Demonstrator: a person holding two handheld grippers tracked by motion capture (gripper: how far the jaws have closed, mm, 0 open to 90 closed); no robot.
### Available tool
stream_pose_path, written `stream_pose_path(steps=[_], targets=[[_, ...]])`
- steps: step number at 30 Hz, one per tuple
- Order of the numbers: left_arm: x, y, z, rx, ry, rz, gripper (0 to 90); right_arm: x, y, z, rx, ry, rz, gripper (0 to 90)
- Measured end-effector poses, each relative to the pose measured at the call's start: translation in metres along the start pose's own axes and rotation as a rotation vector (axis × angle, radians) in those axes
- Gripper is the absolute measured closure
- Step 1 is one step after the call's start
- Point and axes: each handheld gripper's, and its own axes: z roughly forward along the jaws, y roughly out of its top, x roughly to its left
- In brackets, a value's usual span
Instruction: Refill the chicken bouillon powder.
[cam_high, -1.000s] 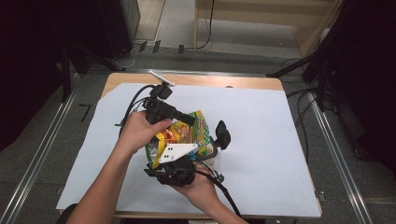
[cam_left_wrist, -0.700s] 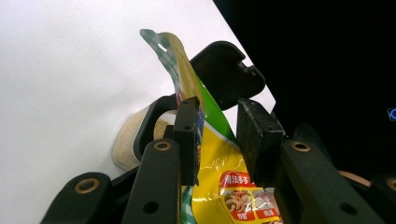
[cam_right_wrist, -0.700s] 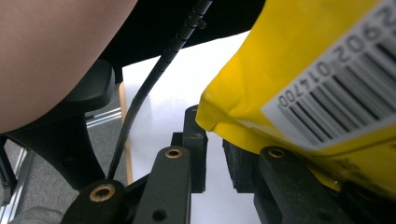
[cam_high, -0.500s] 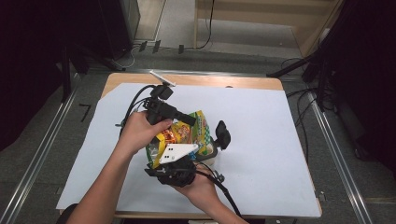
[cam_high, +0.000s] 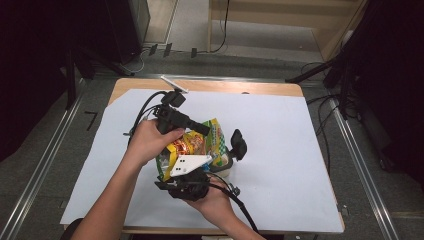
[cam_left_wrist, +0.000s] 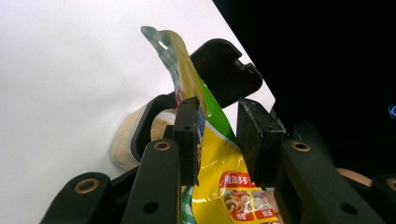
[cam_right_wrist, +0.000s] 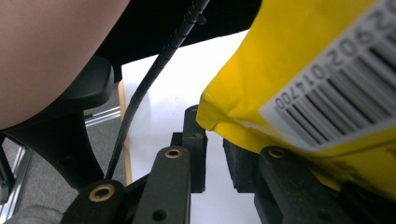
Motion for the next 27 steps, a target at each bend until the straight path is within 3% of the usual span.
stream_pose_path(steps=[9, 15, 27], targets=[[-0.001, -0.001, 0.000, 0.009, 0.011, 0.012, 70.1, 0.001, -0.008, 0.006, -0.001, -0.021, -0.038, 73.6], [-0.002, -0.001, 0.000, 0.012, 0.012, 0.012, 70.2, 0.000, -0.011, 0.006, -0.021, -0.011, -0.057, 72.1], [0.000, -0.002, 0.009, 0.028, 0.018, 0.007, 70.2, -0.003, -0.024, 0.011, -0.028, -0.021, -0.038, 69.9]])
